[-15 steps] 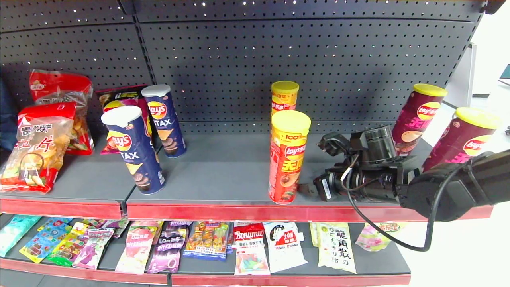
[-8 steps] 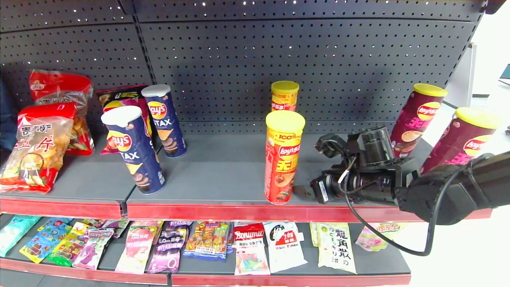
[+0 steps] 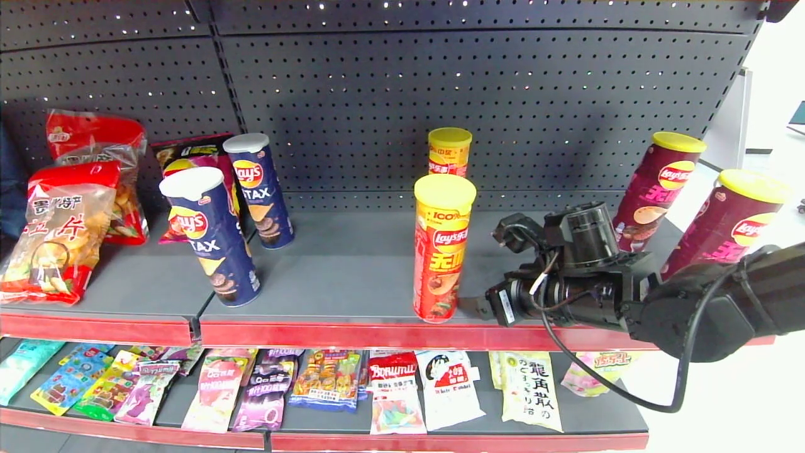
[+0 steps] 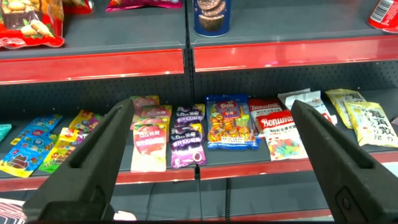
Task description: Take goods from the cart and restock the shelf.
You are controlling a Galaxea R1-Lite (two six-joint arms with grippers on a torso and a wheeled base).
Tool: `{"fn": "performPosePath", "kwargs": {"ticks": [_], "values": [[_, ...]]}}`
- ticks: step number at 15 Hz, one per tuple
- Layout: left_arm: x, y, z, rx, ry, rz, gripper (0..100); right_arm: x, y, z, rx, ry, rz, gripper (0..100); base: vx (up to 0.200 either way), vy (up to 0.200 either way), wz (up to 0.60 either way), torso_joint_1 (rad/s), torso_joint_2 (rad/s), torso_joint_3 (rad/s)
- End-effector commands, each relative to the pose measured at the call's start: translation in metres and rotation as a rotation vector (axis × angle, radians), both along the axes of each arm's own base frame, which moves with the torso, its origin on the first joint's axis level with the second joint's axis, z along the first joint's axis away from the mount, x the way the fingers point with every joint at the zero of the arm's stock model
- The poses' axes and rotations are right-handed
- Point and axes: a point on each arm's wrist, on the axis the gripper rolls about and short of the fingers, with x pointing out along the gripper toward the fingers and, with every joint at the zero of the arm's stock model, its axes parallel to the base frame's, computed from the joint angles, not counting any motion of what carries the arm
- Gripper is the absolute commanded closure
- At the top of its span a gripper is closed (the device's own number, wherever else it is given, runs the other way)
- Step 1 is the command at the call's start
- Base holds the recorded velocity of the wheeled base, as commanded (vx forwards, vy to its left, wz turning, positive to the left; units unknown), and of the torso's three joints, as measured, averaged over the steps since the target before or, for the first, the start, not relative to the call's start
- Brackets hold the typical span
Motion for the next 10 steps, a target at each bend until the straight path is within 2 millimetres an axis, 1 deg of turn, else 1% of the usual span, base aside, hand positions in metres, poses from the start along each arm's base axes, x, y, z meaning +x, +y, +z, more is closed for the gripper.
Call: {"fn": "performPosePath", "kwargs": {"ticks": [1, 5, 8, 10], "values": [[0.000, 0.000, 0.000, 0.000, 0.001, 0.001, 0, -0.002, 0.001, 0.002, 0.001, -0.005, 0.006, 0, 0.000, 0.000, 0.00, 0.000, 0.00, 0.000], [0.000, 0.000, 0.000, 0.000, 0.001, 0.001, 0, -0.009, 0.003, 0.002, 0.001, -0.002, 0.022, 0, 0.000, 0.000, 0.00, 0.000, 0.00, 0.000], [0.000, 0.000, 0.000, 0.000, 0.001, 0.002, 0, -0.017, 0.008, 0.001, 0.018, 0.018, 0.027, 0, 0.000, 0.000, 0.00, 0.000, 0.00, 0.000], [0.000, 0.000, 0.000, 0.000, 0.001, 0.002, 0, -0.017, 0.009, 0.001, 0.025, 0.020, 0.025, 0, 0.000, 0.000, 0.00, 0.000, 0.00, 0.000]]}}
